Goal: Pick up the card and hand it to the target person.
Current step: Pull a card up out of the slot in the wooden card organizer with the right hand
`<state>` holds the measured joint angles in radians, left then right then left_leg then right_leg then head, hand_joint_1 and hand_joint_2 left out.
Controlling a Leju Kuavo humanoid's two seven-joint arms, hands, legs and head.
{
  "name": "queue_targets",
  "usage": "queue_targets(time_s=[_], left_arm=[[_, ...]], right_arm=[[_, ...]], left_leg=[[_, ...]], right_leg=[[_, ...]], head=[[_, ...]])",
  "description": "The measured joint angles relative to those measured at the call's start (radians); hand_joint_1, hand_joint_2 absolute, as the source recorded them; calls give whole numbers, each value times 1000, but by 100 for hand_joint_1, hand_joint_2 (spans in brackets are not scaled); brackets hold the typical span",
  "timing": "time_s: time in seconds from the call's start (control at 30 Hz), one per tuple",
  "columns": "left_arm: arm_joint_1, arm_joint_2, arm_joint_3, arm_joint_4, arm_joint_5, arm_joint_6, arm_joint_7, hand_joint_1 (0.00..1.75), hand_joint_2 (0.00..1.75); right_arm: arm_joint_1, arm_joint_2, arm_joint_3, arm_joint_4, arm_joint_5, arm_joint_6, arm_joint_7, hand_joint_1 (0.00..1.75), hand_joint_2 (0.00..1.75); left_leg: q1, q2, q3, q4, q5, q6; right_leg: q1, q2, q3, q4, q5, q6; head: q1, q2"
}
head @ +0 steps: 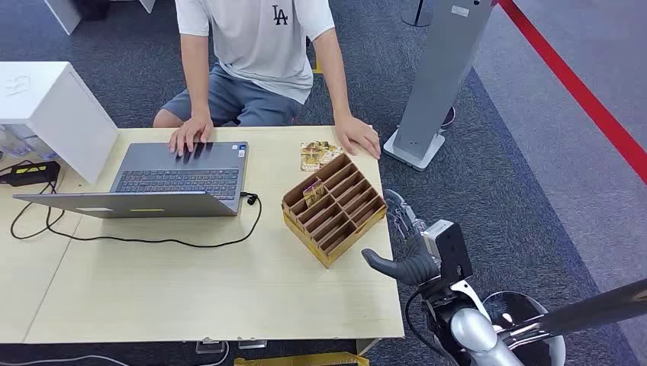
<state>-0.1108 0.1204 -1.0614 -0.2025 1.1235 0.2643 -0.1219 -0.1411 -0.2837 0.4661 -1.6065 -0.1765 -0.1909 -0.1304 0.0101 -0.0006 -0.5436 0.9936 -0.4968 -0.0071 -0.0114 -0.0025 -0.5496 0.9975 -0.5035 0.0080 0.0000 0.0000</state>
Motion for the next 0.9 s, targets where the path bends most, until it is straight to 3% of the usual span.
queue_targets(time_s=[0.13,0.3,0.4,0.53,0.9], left_arm=[[-1,-1,-4,4,-3,-7,7,0,0],[-2,2,-9,8,-11,-11,-29,0,0],[-2,5,-13,9,-16,-15,-35,0,0],[-3,9,-20,9,-25,-23,-40,0,0],[-2,13,-23,8,-27,-24,-29,0,0]], right_arm=[[-35,1,41,-8,89,-12,39,0,175],[-116,-2,84,-63,323,-42,172,0,175],[-173,-8,92,-79,417,-21,231,0,175],[-270,-22,155,-64,641,-4,317,0,175],[-544,71,382,218,1199,72,451,0,175]], left_leg=[[0,0,-1,1,-1,0],[0,4,-2,2,-1,0],[-1,4,-2,3,-1,0],[0,5,-2,3,-1,0],[0,8,-1,2,-1,-1]], right_leg=[[0,0,-1,1,-1,0],[0,4,-3,3,0,0],[-1,4,-4,4,0,0],[-1,5,-4,4,0,0],[0,8,-3,3,1,0]], head=[[0,0],[0,0],[0,0],[0,0],[0,0]])
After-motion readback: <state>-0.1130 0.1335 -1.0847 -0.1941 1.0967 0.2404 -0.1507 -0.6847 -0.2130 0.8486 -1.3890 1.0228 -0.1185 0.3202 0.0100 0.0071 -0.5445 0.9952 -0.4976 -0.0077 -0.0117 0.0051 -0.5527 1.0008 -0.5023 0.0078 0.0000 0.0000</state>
